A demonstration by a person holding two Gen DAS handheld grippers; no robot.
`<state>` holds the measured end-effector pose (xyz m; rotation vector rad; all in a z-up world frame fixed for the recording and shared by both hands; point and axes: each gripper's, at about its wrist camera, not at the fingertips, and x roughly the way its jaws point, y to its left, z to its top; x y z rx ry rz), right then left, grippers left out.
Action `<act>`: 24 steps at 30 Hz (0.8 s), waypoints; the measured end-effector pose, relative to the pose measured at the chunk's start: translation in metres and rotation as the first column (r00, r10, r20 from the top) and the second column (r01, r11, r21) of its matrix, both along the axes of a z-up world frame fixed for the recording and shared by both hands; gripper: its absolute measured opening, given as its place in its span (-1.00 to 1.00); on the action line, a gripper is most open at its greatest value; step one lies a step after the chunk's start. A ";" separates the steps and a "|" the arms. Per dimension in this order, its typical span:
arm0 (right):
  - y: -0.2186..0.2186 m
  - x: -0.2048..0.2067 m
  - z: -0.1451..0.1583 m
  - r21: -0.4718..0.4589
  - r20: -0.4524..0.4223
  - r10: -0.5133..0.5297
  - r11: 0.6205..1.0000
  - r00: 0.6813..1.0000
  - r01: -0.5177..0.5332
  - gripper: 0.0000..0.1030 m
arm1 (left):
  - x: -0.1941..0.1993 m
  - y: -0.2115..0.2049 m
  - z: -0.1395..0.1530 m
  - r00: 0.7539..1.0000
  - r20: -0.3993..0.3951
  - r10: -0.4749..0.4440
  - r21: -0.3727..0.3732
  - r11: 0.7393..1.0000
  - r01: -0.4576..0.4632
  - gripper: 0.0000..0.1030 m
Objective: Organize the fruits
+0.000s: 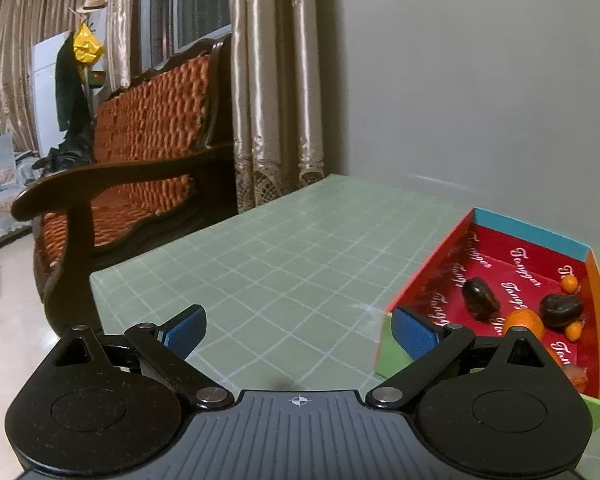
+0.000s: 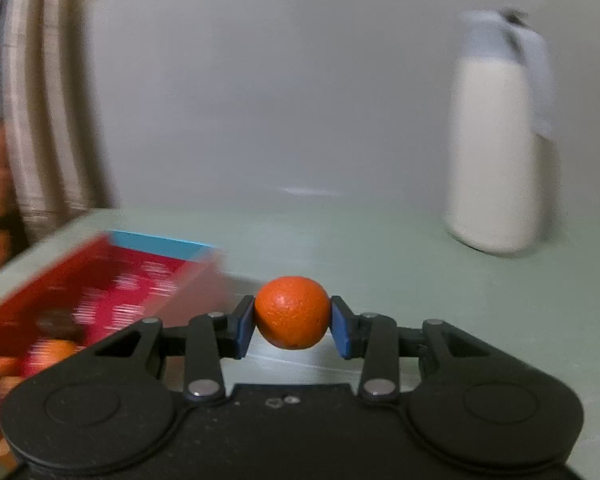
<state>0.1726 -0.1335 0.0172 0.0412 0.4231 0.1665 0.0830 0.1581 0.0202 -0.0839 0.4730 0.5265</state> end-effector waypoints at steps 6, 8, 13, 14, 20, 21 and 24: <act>0.053 -0.024 0.011 -0.023 0.058 0.206 0.979 0.977 -0.205 -0.27 | -0.010 0.014 -0.002 0.999 -0.006 0.035 0.002 0.999 -0.035 0.91; 0.068 -0.026 0.009 -0.044 0.047 0.252 0.967 0.967 -0.250 -0.27 | -0.013 0.019 -0.003 0.999 -0.008 0.046 0.003 0.999 -0.046 0.91; 0.089 -0.024 0.003 -0.077 0.004 0.290 0.954 0.957 -0.289 -0.27 | -0.017 0.027 -0.004 0.998 -0.014 0.056 -0.001 0.998 -0.056 0.91; 0.091 -0.024 0.002 -0.078 -0.004 0.290 0.954 0.957 -0.289 -0.27 | -0.018 0.028 -0.004 0.998 -0.014 0.056 -0.002 0.998 -0.056 0.91; 0.091 -0.035 0.005 -0.081 0.003 0.279 0.957 0.960 -0.278 -0.10 | -0.018 0.027 -0.002 0.999 -0.011 0.048 -0.005 0.999 -0.048 0.91; 0.090 -0.036 0.005 -0.082 0.001 0.277 0.958 0.961 -0.276 0.09 | -0.018 0.026 -0.002 0.999 -0.010 0.045 -0.001 0.999 -0.045 0.91; 0.090 -0.038 0.004 -0.089 0.024 0.271 0.959 0.962 -0.268 0.36 | -0.018 0.021 -0.001 0.999 -0.006 0.034 0.011 0.999 -0.034 0.92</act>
